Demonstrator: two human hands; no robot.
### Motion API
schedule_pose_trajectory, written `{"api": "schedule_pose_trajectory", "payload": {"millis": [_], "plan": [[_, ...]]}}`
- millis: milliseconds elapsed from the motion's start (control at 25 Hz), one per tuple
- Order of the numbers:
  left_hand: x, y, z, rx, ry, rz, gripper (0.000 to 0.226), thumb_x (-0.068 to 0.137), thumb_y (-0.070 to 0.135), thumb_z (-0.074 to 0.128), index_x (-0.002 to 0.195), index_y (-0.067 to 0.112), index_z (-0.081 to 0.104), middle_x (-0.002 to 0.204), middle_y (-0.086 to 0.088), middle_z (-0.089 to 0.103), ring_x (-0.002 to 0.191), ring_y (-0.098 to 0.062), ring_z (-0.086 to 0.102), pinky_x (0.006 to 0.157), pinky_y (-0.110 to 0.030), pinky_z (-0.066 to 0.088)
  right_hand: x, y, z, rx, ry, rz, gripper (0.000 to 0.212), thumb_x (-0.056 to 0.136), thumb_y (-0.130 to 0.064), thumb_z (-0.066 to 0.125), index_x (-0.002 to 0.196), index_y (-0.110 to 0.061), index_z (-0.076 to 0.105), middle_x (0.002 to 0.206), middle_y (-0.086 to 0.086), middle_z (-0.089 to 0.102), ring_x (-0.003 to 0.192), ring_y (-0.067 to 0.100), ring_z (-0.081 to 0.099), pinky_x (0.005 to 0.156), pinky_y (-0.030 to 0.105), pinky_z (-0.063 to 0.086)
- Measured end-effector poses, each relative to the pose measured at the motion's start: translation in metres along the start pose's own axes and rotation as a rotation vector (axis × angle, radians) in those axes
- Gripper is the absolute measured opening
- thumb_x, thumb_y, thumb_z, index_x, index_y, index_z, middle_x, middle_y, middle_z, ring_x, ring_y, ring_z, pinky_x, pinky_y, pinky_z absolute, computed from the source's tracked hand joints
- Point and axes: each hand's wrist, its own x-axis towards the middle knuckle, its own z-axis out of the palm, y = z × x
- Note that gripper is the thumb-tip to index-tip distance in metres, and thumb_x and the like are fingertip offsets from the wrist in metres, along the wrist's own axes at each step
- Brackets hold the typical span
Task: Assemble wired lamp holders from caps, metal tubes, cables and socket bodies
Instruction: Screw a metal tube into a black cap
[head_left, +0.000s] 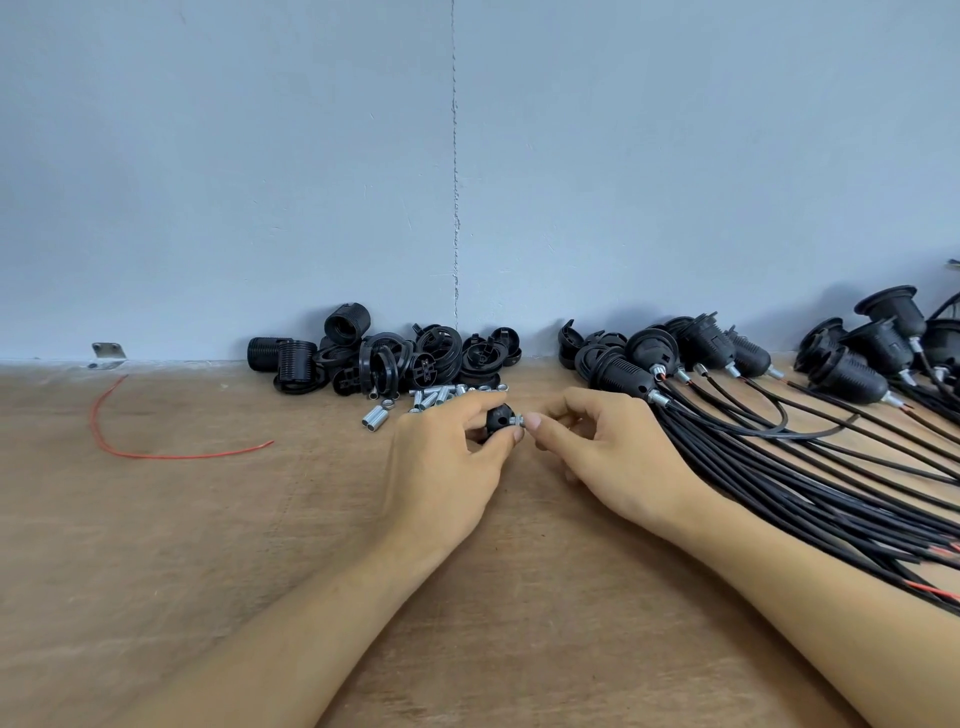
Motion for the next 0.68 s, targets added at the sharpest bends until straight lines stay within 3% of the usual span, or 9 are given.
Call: {"api": "schedule_pose_trajectory", "payload": {"millis": [80, 240, 440, 600, 680], "plan": [[-0.0003, 0.0003, 0.0003, 0.007, -0.012, 0.002, 0.036, 0.083, 0.021, 0.082, 0.117, 0.03, 0.076, 0.096, 0.037, 0.063, 0.09, 0.01, 0.067, 0.075, -0.002, 0.045, -0.0003, 0.0011, -0.0007, 0.013, 0.008, 0.013, 0.012, 0.09, -0.031, 0.072, 0.079, -0.035, 0.07, 0.063, -0.021, 0.065, 0.056, 0.007, 0.058, 0.06, 0.018, 0.045], [0.0008, -0.0017, 0.001, 0.046, -0.02, 0.019, 0.038, 0.084, 0.017, 0.08, 0.119, 0.029, 0.076, 0.1, 0.031, 0.067, 0.092, 0.005, 0.067, 0.077, 0.001, 0.042, -0.0003, 0.0018, 0.0, 0.027, 0.035, 0.033, 0.005, 0.088, -0.024, 0.076, 0.092, -0.025, 0.075, 0.071, -0.013, 0.068, 0.063, 0.02, 0.064, 0.061, 0.019, 0.047], [0.0013, -0.004, 0.0021, 0.043, -0.019, 0.043, 0.039, 0.084, 0.016, 0.08, 0.121, 0.027, 0.075, 0.102, 0.024, 0.072, 0.102, 0.012, 0.062, 0.081, 0.003, 0.039, -0.0006, 0.0023, 0.0003, 0.006, 0.045, 0.018, 0.005, 0.089, -0.031, 0.074, 0.085, -0.028, 0.074, 0.072, -0.012, 0.07, 0.056, 0.004, 0.057, 0.059, 0.016, 0.044], [-0.0002, -0.0031, 0.0022, 0.025, -0.013, 0.05, 0.038, 0.083, 0.014, 0.081, 0.117, 0.028, 0.076, 0.085, 0.045, 0.061, 0.078, 0.023, 0.059, 0.076, 0.004, 0.037, 0.0007, 0.0021, 0.0003, -0.032, 0.022, 0.031, 0.023, 0.095, -0.036, 0.065, 0.074, -0.027, 0.07, 0.067, -0.009, 0.07, 0.052, -0.002, 0.054, 0.057, 0.011, 0.038], [-0.0008, -0.0024, 0.002, 0.017, -0.012, 0.051, 0.037, 0.083, 0.015, 0.081, 0.117, 0.029, 0.076, 0.091, 0.034, 0.07, 0.072, 0.02, 0.06, 0.075, 0.002, 0.039, 0.0009, 0.0019, 0.0006, -0.034, 0.02, 0.018, 0.031, 0.097, -0.038, 0.061, 0.068, -0.027, 0.066, 0.064, -0.006, 0.068, 0.053, -0.001, 0.052, 0.056, 0.012, 0.038]]}}
